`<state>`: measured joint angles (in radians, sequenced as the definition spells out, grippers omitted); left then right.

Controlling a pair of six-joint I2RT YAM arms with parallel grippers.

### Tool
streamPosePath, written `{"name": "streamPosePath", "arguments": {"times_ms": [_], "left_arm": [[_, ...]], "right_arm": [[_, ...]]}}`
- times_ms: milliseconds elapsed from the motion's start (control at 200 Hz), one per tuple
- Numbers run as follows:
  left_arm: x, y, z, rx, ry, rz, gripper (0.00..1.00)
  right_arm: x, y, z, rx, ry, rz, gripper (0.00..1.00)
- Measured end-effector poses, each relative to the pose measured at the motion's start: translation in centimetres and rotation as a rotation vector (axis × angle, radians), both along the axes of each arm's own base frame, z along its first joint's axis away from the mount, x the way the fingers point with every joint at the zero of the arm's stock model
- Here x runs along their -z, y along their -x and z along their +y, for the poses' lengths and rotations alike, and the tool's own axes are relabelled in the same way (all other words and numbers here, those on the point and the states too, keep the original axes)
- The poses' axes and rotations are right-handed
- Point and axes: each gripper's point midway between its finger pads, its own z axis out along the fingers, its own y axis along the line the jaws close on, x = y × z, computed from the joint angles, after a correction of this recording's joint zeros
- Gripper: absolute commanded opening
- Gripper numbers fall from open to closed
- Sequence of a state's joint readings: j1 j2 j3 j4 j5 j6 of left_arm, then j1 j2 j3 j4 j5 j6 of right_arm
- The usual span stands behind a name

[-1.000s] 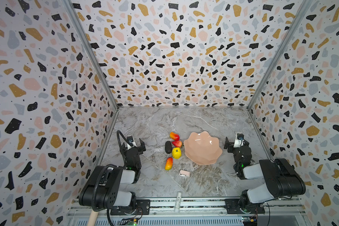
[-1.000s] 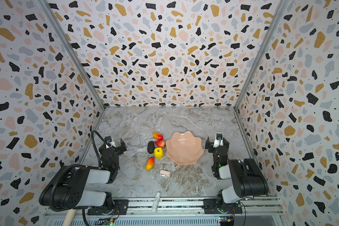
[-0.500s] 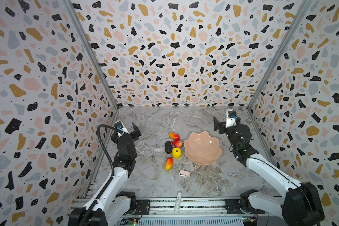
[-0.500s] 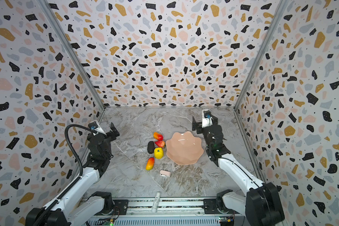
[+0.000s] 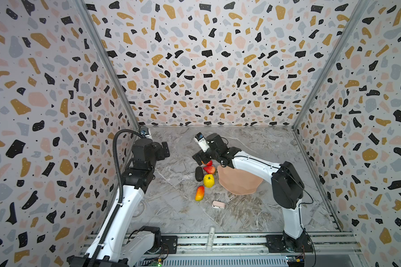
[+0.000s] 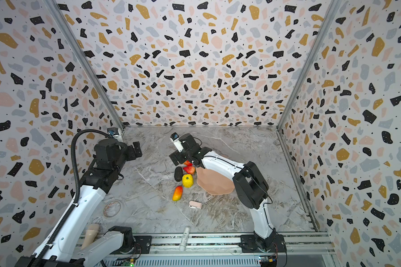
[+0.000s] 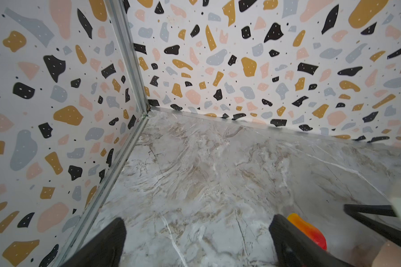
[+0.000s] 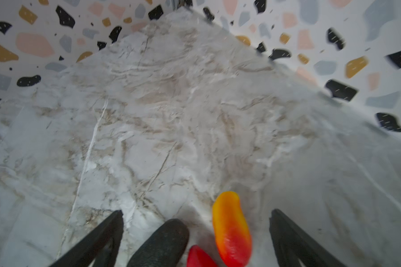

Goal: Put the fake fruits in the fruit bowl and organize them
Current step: 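Close the right gripper on the dark avocado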

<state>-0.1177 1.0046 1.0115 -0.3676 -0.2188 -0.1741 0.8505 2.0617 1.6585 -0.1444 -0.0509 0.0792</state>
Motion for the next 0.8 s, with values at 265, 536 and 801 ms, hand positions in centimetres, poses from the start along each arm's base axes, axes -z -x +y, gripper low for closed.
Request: {"name": "streamPosePath", "arguments": {"times_ms": [265,536,801], "left_arm": [[4.3,0.8,-1.7,0.118,-0.015,0.179,1.0],[4.8,1.1,-2.2,0.145,-0.038,0.195,1.0],[5.0,1.2,-2.4,0.154,-0.044,0.198,1.0]], "right_arm": [[6.1,4.0,2.1,0.058,0.081,0.166,0.84],[8.1,3.8,0.9,0.148,0.123,0.21,0.77],[8.5,3.7,0.5,0.167,0.141,0.212,0.73]]}}
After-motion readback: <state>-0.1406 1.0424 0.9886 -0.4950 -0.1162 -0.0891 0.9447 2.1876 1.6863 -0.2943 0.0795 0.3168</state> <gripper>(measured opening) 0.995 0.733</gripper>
